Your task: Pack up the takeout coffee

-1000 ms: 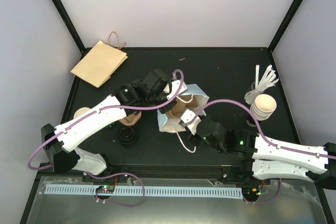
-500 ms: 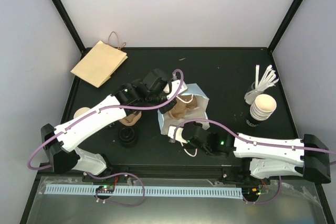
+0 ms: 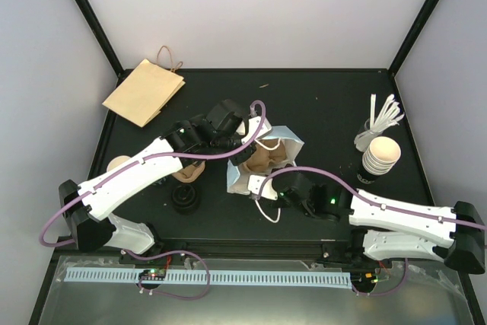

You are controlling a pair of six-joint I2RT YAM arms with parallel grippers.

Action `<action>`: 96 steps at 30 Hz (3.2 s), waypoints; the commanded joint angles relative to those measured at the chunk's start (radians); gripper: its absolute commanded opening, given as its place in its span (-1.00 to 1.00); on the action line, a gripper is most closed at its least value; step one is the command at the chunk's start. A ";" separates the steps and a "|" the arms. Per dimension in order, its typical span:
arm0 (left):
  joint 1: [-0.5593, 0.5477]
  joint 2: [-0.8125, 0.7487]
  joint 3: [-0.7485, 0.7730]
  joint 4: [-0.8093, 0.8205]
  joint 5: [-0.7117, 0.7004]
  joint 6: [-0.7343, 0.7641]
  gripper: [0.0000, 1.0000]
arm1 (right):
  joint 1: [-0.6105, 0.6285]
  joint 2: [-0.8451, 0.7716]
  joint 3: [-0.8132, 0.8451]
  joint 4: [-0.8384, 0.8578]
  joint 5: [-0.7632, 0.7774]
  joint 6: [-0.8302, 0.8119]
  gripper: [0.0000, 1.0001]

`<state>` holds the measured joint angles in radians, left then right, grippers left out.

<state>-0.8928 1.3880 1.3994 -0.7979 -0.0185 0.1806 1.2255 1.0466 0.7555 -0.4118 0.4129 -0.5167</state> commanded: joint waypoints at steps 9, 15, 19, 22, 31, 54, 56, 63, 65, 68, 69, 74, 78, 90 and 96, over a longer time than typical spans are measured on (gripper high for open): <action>-0.011 -0.019 0.036 -0.007 0.015 -0.012 -0.97 | -0.060 0.117 0.056 -0.071 -0.024 -0.085 -0.98; -0.012 -0.024 0.036 -0.006 0.017 -0.013 -0.97 | -0.060 0.142 0.033 -0.076 -0.119 -0.059 -0.98; -0.012 -0.025 0.036 -0.007 0.024 -0.018 -0.97 | -0.060 0.165 0.025 -0.069 -0.162 -0.054 -0.98; -0.013 -0.025 0.034 -0.006 0.035 -0.024 -0.97 | -0.060 0.201 0.026 -0.055 -0.170 -0.054 -0.98; -0.017 -0.024 0.037 -0.020 0.075 -0.043 -0.97 | -0.068 0.254 0.034 0.023 -0.161 -0.062 -0.98; -0.017 -0.052 0.021 0.002 0.181 -0.101 -0.97 | -0.114 0.384 0.062 0.214 -0.106 -0.137 -0.98; -0.018 -0.054 0.022 0.000 0.188 -0.108 -0.97 | -0.120 0.395 0.057 0.251 -0.086 -0.144 -0.98; -0.015 -0.053 0.026 -0.029 0.171 -0.102 -0.97 | -0.129 0.374 0.021 0.329 -0.034 -0.175 -0.98; -0.015 -0.049 0.026 -0.045 0.161 -0.093 -0.97 | -0.129 0.359 0.023 0.304 -0.027 -0.179 -0.98; -0.015 -0.047 0.026 -0.057 0.169 -0.086 -0.97 | -0.133 0.357 0.030 0.269 -0.022 -0.199 -0.98; -0.015 -0.047 0.026 -0.057 0.175 -0.086 -0.97 | -0.134 0.363 0.033 0.263 -0.022 -0.208 -0.98; -0.015 -0.052 0.023 -0.047 0.204 -0.095 -0.97 | -0.138 0.407 0.057 0.224 -0.071 -0.239 -0.98; -0.015 -0.061 0.020 -0.054 0.209 -0.099 -0.97 | -0.149 0.438 0.069 0.214 -0.090 -0.248 -0.98; -0.016 -0.081 0.015 -0.065 0.250 -0.116 -0.97 | -0.202 0.550 0.120 0.205 -0.051 -0.218 -0.98; -0.015 -0.076 0.015 -0.074 0.269 -0.118 -0.97 | -0.207 0.599 0.143 0.209 -0.016 -0.217 -0.98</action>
<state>-0.8837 1.3476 1.3983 -0.8650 0.1192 0.0910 1.0466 1.5967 0.8665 -0.1829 0.3565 -0.7525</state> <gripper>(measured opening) 0.018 0.017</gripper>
